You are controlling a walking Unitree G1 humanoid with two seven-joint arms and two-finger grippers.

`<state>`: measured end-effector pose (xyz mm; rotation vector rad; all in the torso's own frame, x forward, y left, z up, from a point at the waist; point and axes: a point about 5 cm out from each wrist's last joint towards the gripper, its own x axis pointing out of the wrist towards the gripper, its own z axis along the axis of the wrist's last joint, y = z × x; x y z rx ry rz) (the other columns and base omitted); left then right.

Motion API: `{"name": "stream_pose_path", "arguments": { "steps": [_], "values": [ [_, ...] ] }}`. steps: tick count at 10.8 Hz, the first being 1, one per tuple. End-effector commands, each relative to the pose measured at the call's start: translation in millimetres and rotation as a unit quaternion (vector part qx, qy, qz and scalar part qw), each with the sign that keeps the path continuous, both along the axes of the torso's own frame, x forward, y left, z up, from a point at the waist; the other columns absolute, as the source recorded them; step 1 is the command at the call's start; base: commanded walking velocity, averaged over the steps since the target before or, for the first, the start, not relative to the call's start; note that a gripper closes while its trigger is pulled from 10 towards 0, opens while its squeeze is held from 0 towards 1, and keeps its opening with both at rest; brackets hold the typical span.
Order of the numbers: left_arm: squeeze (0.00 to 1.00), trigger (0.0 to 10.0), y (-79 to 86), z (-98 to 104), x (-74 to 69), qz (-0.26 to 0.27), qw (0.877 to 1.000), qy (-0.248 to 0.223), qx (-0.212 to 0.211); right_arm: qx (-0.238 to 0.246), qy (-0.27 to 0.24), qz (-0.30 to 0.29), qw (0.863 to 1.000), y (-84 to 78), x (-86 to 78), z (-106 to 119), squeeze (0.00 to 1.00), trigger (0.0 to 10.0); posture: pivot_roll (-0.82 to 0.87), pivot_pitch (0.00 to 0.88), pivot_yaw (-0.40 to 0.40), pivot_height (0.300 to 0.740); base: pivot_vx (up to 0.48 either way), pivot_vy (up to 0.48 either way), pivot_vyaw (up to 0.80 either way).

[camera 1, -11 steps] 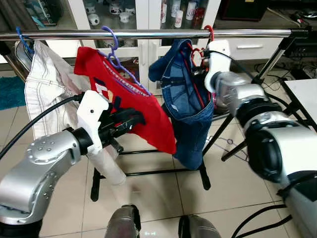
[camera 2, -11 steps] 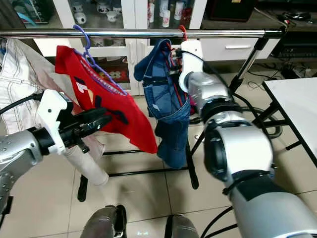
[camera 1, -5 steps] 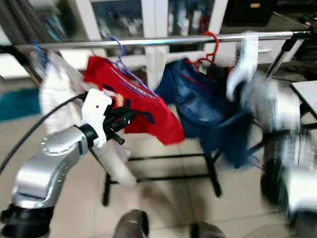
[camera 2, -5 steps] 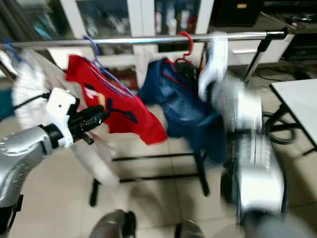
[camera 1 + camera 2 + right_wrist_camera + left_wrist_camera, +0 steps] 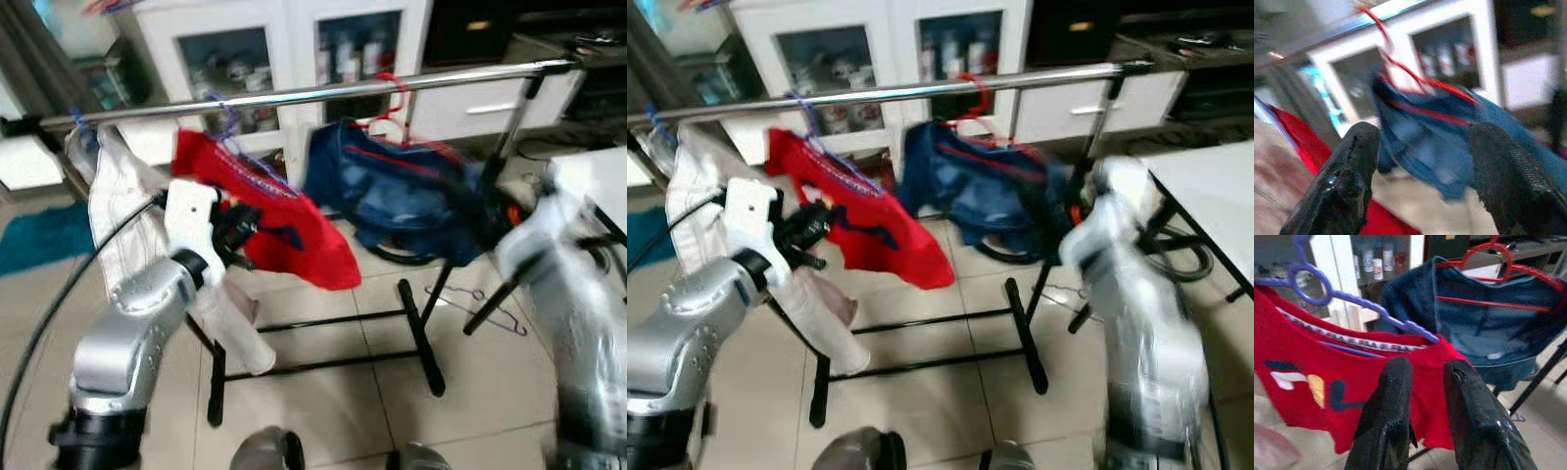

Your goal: Hang hanger

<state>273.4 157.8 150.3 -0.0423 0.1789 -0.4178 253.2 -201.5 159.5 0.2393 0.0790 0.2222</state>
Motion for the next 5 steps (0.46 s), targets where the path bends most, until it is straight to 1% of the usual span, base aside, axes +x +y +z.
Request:
{"name": "stream_pose_path", "arguments": {
  "steps": [1, 2, 3, 4, 5],
  "values": [
    [0.0, 10.0, 0.4, -0.7, -0.5, 0.003, 1.0, 0.002, 0.0, -0.019, 0.001, -0.01, 1.0, 4.9, -7.5, -0.3, 1.0, 10.0, -0.12, 0.0, 0.127, 0.74, 0.0, 0.0, 0.0],
    [0.0, 10.0, -4.9, -3.0, 3.3, -0.004, 1.0, -0.01, 0.012, -0.041, 0.003, 0.0, 0.999, 17.0, -22.2, -12.6, 1.0, 10.0, -0.13, 0.0, 0.132, 0.74, 0.0, 0.0, 0.0],
    [0.0, 10.0, -7.8, -8.4, 6.8, 0.001, 1.0, -0.001, 0.025, -0.066, -0.003, 0.003, 0.998, 21.8, -25.3, -17.6, 1.0, 10.0, -0.14, 0.0, 0.131, 0.74, 0.0, 0.0, 0.8],
    [0.0, 10.0, -8.7, -7.4, 8.3, 0.0, 1.0, -0.01, 0.03, -0.065, -0.009, 0.003, 0.998, 22.0, -23.4, -16.6, 1.0, 10.0, -0.14, 0.0, 0.132, 0.74, 0.0, 0.0, 0.8],
    [0.0, 10.0, -9.8, -5.9, 9.2, 0.001, 0.999, -0.021, 0.03, -0.075, -0.011, -0.002, 0.997, 22.3, -24.2, -16.7, 1.0, 10.0, -0.15, 0.0, 0.132, 0.74, 0.0, 0.0, 0.8]
  ]
}}
